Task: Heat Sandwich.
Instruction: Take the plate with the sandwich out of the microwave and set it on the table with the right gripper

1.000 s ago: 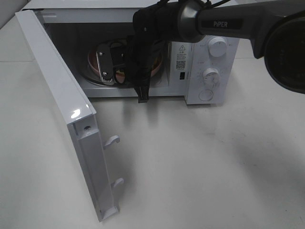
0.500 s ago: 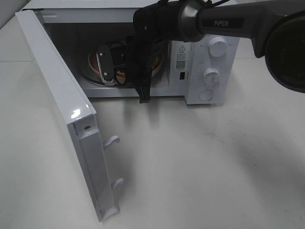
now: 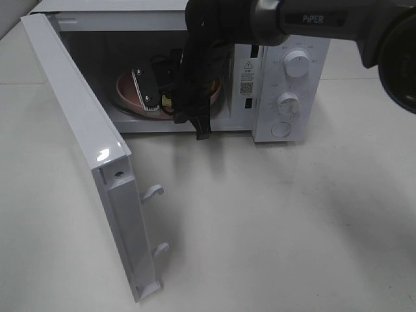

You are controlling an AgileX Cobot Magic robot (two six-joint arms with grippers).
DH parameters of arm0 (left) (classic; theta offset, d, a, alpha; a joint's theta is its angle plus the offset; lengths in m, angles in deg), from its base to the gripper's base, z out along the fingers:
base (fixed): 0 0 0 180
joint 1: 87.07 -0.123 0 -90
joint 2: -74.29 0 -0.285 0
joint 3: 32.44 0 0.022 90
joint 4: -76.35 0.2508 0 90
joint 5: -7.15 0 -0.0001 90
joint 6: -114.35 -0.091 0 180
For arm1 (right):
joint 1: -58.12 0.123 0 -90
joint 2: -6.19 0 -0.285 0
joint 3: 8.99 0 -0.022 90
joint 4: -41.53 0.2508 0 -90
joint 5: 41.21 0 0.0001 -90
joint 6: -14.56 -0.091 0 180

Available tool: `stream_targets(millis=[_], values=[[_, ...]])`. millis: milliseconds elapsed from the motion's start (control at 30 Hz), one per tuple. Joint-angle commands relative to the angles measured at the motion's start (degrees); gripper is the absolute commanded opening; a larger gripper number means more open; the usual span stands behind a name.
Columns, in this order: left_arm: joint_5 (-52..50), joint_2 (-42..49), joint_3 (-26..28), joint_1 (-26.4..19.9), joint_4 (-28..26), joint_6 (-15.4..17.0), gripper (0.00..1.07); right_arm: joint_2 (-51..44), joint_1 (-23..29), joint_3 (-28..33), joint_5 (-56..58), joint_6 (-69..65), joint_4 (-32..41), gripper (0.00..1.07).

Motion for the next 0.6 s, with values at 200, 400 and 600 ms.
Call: stream_targets(millis=[200, 400, 600], values=[[-0.5, 1.3, -0.1, -0.2, -0.6, 0.2, 1.01, -6.1, 0.0, 5.8, -0.7, 6.5, 2.5, 0.0], [-0.5, 1.3, -0.1, -0.2, -0.6, 0.2, 1.01, -8.5, 0.0, 8.5, -0.7, 7.3, 2.4, 0.0], [-0.5, 1.3, -0.1, -0.2, -0.6, 0.2, 1.01, -11.6, 0.1, 11.9, -1.0, 8.3, 2.3, 0.0]])
